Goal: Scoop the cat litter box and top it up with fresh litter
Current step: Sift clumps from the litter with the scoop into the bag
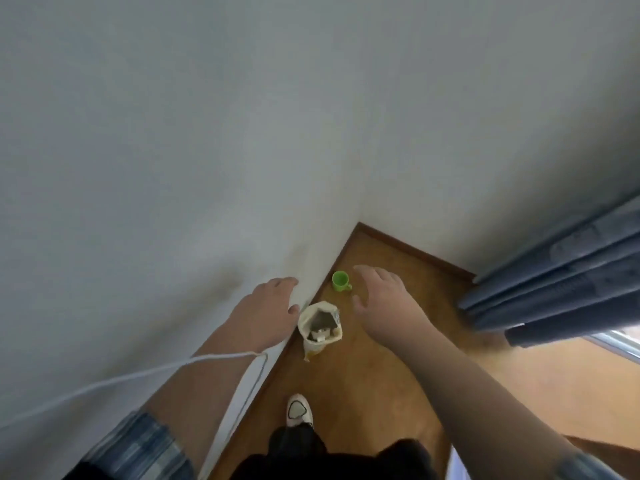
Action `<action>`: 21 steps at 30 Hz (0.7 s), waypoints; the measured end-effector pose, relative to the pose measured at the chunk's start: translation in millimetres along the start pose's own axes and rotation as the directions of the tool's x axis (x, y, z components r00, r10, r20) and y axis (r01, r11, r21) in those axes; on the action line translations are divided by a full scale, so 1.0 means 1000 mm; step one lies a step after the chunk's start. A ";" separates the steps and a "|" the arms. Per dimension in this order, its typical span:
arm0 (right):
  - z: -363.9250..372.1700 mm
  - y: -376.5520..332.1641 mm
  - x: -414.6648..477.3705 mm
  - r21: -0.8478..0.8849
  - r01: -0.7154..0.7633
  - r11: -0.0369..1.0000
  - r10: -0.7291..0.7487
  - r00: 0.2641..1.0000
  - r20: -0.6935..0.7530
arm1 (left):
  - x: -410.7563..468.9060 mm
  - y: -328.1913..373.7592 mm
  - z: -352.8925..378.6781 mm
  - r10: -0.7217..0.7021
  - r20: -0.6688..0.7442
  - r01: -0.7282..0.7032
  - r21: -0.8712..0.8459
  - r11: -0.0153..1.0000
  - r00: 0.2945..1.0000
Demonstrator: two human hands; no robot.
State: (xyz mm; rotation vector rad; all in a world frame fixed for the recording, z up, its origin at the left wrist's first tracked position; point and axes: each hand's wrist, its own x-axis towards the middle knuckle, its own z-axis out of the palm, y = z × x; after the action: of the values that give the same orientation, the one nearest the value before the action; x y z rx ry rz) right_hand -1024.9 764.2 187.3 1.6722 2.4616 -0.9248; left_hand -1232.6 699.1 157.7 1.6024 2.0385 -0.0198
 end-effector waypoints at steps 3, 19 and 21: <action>0.029 0.013 0.018 0.015 -0.055 0.998 0.054 0.995 0.087 | 0.030 -0.003 0.023 0.029 0.092 -0.026 -0.031 0.999 0.995; 0.323 0.174 0.213 0.031 -0.194 0.981 0.169 0.912 0.375 | 0.232 -0.076 0.299 -0.160 0.286 0.200 -0.114 0.973 0.945; 0.373 0.196 0.235 -0.009 -0.167 0.986 0.157 0.900 0.407 | 0.250 -0.095 0.344 -0.175 0.293 0.219 -0.127 0.967 0.940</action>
State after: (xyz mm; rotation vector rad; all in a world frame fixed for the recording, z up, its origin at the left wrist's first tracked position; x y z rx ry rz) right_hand -1068.4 830.7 -288.9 1.4781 2.0157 -1.1488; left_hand -1216.5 780.5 -270.1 1.2178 1.9185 -0.1460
